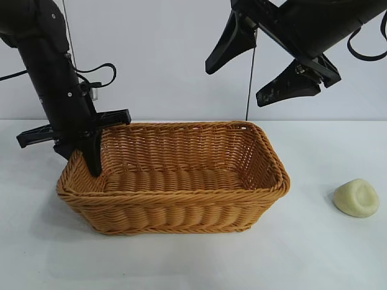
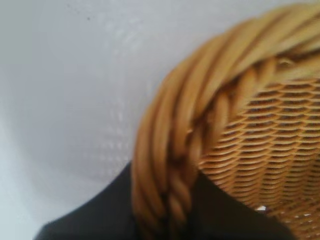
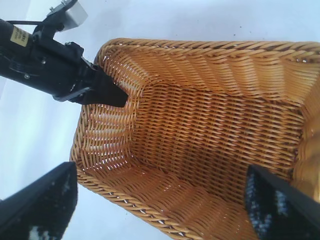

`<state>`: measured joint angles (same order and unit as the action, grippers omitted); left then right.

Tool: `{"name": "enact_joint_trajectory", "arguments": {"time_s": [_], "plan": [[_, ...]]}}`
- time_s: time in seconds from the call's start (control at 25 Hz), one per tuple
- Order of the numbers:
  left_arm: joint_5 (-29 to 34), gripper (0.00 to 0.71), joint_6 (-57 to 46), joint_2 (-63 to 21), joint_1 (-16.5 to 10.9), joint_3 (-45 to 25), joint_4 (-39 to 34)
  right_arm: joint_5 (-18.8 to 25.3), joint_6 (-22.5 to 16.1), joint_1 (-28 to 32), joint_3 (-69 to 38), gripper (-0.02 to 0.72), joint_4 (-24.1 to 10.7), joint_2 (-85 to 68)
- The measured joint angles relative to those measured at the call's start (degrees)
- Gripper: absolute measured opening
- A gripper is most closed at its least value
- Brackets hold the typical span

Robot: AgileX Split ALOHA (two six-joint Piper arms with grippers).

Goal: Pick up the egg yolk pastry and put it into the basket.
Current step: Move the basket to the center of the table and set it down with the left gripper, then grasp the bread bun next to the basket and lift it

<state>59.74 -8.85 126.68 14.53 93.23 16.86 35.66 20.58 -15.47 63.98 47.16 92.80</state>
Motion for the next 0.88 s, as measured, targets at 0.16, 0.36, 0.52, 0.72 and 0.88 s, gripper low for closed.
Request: {"name": "enact_joint_trajectory", "arguments": {"time_s": [0.16, 0.36, 0.52, 0.72, 0.88], "plan": [[0.05, 0.307, 0.28, 0.0, 0.0, 0.04, -0.24, 0.0, 0.0, 0.0, 0.0, 0.622, 0.0, 0.0], [2.25, 0.603, 0.28, -0.11, 0.0, 0.33, -0.24, 0.0, 0.0, 0.0, 0.0, 0.622, 0.0, 0.0], [4.29, 0.65, 0.39, -1.91, 0.0, 1.3, -0.57, 0.0, 0.0, 0.0, 0.0, 0.622, 0.0, 0.0], [5.16, 0.659, 0.56, -8.07, 0.0, 4.05, -2.22, 0.0, 0.0, 0.0, 0.0, 0.622, 0.0, 0.0], [6.82, 0.661, 0.97, -11.34, 0.0, 8.36, -5.44, 0.0, 0.0, 0.0, 0.0, 0.622, 0.0, 0.0]]}}
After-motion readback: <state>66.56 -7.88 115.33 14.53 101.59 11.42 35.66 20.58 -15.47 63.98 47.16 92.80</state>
